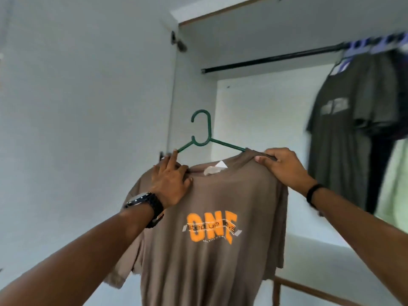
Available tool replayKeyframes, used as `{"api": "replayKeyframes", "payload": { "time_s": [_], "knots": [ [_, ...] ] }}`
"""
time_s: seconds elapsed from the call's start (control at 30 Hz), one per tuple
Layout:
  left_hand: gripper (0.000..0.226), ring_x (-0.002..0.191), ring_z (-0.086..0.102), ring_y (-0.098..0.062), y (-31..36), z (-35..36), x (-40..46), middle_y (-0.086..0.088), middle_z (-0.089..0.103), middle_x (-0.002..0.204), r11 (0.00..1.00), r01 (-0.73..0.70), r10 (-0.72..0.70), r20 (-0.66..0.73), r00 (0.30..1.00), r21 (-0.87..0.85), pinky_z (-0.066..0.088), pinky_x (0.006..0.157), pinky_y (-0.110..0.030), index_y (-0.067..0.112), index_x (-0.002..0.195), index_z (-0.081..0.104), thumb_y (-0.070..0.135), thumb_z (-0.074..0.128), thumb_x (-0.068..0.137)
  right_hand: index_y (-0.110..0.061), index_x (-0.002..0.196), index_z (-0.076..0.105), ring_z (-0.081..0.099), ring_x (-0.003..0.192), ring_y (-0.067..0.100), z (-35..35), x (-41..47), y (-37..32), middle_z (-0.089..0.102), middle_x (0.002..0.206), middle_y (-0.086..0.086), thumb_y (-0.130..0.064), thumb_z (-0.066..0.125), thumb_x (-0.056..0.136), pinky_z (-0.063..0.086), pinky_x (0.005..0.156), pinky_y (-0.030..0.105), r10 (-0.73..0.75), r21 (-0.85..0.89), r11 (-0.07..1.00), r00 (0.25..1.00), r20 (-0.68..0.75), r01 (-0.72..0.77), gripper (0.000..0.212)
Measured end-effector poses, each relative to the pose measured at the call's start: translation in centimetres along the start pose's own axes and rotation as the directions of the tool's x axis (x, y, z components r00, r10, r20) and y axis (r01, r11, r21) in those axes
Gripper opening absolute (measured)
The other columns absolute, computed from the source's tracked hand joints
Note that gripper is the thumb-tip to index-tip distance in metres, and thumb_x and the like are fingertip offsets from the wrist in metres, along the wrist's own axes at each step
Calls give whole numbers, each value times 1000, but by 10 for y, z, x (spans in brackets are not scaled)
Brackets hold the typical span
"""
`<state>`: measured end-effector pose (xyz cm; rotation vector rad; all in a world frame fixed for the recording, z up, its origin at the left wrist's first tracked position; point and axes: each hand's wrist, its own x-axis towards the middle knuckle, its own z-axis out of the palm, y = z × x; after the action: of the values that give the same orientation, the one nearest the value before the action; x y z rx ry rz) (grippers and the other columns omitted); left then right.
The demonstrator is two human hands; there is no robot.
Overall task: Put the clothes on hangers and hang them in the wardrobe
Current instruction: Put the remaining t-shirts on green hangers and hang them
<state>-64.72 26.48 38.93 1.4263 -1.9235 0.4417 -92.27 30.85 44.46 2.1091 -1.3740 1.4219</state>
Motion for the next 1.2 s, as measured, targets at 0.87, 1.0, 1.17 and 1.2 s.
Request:
{"api": "replayKeyframes", "payload": {
  "time_s": [0.87, 1.0, 1.17, 1.2],
  "knots": [
    [44, 133, 32, -34, 333, 44, 320, -15, 40, 144, 697, -464, 457, -160, 875, -547, 23, 113, -38, 13, 138, 37, 16, 45, 95, 0, 70, 67, 53, 66, 21, -236, 202, 120, 59, 63, 8, -22, 66, 86, 38, 58, 27, -125, -563, 803, 867, -482, -197, 28],
    [48, 131, 39, -30, 368, 63, 369, -14, 44, 142, 646, -472, 466, -180, 866, -600, 27, 112, -35, 11, 138, 39, 13, 47, 91, -2, 72, 69, 61, 75, 25, -235, 236, 163, 67, 73, 12, -21, 64, 86, 48, 70, 30, -159, -531, 819, 804, -574, -217, 24],
    [44, 117, 54, -31, 400, 84, 422, -14, 56, 128, 518, -559, 500, -300, 812, -647, 44, 99, -41, 5, 129, 50, 0, 47, 86, -4, 69, 66, 58, 76, 23, -230, 277, 213, 65, 76, 11, -19, 62, 84, 44, 69, 26, -190, -508, 814, 698, -691, -282, 21],
    [42, 117, 54, -32, 404, 86, 428, -15, 57, 127, 492, -572, 505, -320, 802, -657, 44, 98, -41, 4, 128, 51, -1, 46, 86, -3, 69, 65, 58, 75, 24, -229, 283, 220, 65, 76, 11, -18, 61, 84, 46, 69, 27, -190, -503, 813, 683, -705, -294, 21]
  ]
}}
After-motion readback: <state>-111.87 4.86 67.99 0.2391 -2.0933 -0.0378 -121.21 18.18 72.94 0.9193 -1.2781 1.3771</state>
